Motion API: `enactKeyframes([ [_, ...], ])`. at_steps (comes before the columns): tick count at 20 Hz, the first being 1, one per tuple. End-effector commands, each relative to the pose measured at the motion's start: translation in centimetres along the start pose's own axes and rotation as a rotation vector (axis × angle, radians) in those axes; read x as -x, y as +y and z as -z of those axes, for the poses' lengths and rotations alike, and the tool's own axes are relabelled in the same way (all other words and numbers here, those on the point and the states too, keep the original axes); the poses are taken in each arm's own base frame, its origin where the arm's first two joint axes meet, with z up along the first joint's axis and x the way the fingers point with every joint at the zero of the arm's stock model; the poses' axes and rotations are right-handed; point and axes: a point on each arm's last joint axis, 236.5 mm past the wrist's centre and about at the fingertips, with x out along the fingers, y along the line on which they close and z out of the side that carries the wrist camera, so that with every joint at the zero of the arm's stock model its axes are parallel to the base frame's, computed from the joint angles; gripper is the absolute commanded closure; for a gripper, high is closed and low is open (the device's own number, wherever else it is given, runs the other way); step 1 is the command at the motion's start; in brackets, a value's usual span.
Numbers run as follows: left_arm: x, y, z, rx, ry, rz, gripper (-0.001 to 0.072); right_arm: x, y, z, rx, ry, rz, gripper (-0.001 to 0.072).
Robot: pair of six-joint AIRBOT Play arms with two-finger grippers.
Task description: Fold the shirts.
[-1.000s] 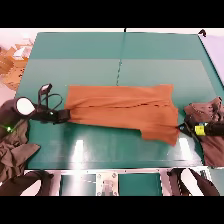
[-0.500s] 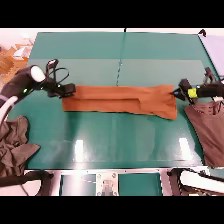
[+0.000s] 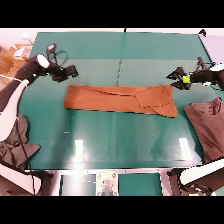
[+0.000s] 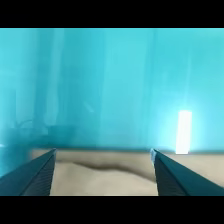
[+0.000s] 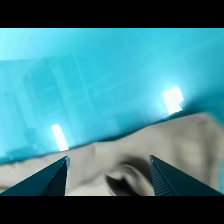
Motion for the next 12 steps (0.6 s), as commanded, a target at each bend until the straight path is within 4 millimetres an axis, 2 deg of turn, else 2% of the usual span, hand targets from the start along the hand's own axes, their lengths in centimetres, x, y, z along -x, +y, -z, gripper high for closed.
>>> enactKeyframes([
  [1,3.0,2.7,-1.9,0.07,0.037,-0.013,0.0045,3.4,-3.3,0.7,0.083,0.1,0.0,0.0114],
  [4,3.9,3.7,0.2,0.081,0.141,-0.029,0.0045,3.9,-6.4,3.0,0.081,0.217,-0.022,0.011],
  [5,3.9,3.5,0.5,0.081,0.156,-0.026,0.0046,3.3,-7.1,3.7,0.082,0.251,-0.03,0.0086],
  [6,3.8,3.2,0.7,0.081,0.16,-0.018,0.0045,2.6,-7.6,4.4,0.081,0.285,-0.042,0.0029],
  [8,3.7,2.3,0.8,0.082,0.162,0.001,0.0045,1.1,-8.0,6.0,0.086,0.359,-0.075,0.0029],
  [12,3.7,2.1,0.9,0.084,0.165,0.008,0.0045,-2.2,-8.2,8.5,0.124,0.468,-0.106,0.0025],
])
